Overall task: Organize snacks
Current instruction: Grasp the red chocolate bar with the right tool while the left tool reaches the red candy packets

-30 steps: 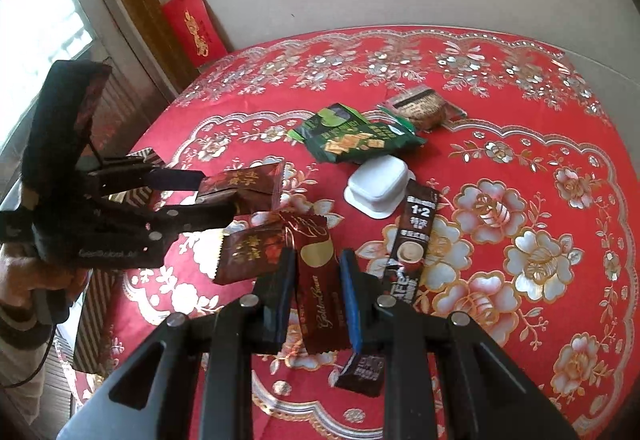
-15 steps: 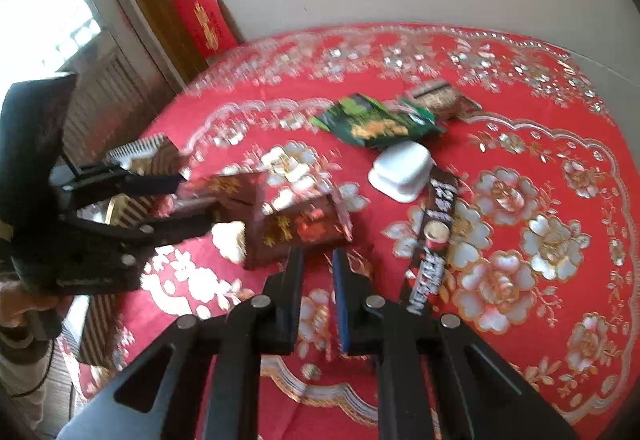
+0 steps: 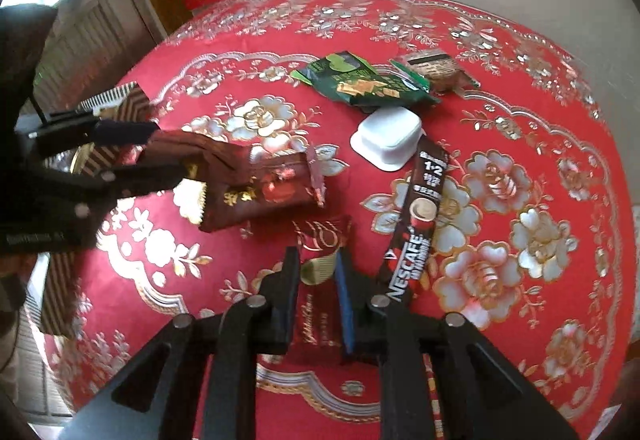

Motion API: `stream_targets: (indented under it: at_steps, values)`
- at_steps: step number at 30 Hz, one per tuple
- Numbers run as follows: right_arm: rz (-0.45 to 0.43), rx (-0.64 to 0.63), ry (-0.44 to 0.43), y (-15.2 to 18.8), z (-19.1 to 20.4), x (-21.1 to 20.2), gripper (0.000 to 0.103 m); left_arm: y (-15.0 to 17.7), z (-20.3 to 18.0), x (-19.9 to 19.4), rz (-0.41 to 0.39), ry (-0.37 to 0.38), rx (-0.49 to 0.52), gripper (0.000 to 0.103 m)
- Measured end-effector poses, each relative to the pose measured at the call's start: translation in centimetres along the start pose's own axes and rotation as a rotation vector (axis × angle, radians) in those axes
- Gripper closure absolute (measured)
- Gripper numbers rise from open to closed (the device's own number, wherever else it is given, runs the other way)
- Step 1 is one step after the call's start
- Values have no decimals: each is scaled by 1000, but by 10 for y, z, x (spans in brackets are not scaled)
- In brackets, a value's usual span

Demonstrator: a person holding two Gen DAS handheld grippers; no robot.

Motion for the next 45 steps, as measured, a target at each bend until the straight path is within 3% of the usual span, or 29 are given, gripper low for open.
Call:
stream_targets:
  at_steps: [2, 3, 13, 20, 25, 26, 28, 32, 38, 45]
  values:
    - [14, 1, -1, 3, -2, 3, 60, 4, 1, 3, 9, -1, 7, 45]
    - [18, 1, -9, 4, -1, 4, 59, 7, 1, 5, 16, 0, 16, 45]
    - [32, -54, 47, 10, 13, 11, 59, 9, -4, 11, 24, 0, 28, 32]
    - [36, -68, 57, 13, 16, 8, 59, 10, -19, 11, 36, -30, 175, 28]
    - [21, -61, 56, 14, 16, 7, 60, 11, -22, 27, 89, -53, 263, 26]
    - [18, -64, 63, 15, 17, 7, 61, 11, -21, 29, 90, -36, 259, 26]
    - [7, -78, 94, 17, 18, 6, 73, 10, -20, 31, 88, 0, 245, 27]
    - [-15, -86, 98, 19, 19, 5, 77, 9, -20, 30, 88, 1, 211, 44]
    - [-45, -72, 82, 25, 22, 0, 78, 21, -14, 13, 43, 24, 144, 46]
    - [-82, -67, 40, 28, 40, -10, 78, 36, -7, -15, -19, -13, 102, 47]
Point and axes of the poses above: each gripper's, at about its wrist camera, not at the fingertips, and x roughly the way its jaws point, z to its left, y to its underside, the point moved 2 cm from there along x, roughly the way its jaws point, and after that the axes turned 11 degrees about -y, right-handed, at the moved point
